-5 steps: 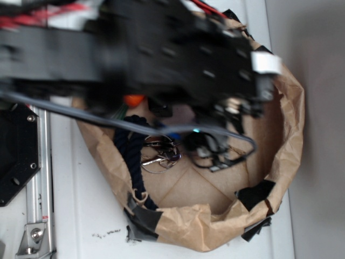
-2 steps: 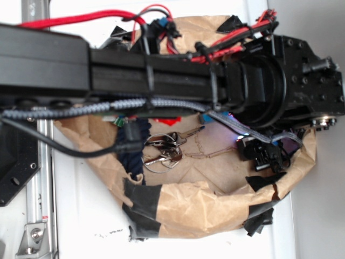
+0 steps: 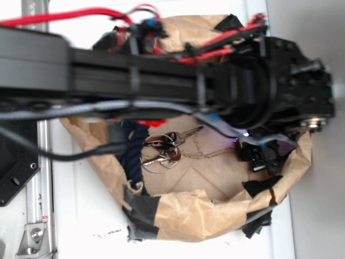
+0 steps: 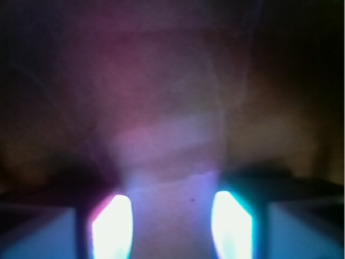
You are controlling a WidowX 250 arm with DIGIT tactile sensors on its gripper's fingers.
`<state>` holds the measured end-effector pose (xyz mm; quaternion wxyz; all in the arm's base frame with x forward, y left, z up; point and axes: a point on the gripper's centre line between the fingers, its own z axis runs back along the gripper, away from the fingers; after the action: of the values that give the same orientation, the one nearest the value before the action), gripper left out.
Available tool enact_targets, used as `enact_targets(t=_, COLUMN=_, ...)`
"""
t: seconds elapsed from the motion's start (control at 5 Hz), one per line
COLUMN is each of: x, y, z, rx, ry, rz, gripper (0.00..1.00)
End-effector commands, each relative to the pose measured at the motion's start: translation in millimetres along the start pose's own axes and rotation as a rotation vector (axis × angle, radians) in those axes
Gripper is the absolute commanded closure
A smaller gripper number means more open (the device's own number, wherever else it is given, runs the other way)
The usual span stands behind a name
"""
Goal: Grab the blue block.
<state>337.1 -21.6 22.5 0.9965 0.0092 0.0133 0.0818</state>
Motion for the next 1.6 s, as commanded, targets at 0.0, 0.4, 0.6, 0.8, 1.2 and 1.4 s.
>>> enact_targets(t=0.0, x=-30.0, y=20.1, z=58.9, rx=-0.023, ry=-0.223, rz=-0.003, gripper=0.00)
enact_targets(t=0.4, x=-38.4, y=29.8, z=70.7, rx=-0.033, ry=-0.235, rz=0.031, gripper=0.00)
enact_targets(t=0.6, x=-44.3, y=37.5, z=58.4, rx=0.027, ry=-0.189, rz=-0.049, gripper=0.00)
enact_targets(t=0.8, x=-54.3, y=39.5, z=47.2, rx=0.065, ry=-0.116, rz=-0.158, gripper=0.00)
enact_targets(t=1.2, x=-64.3, y=40.0, z=22.0, rx=0.091, ry=0.045, rz=-0.286, gripper=0.00)
enact_targets(t=1.4, x=-75.9, y=39.4, z=6.3, rx=0.083, ry=0.149, rz=-0.292, gripper=0.29)
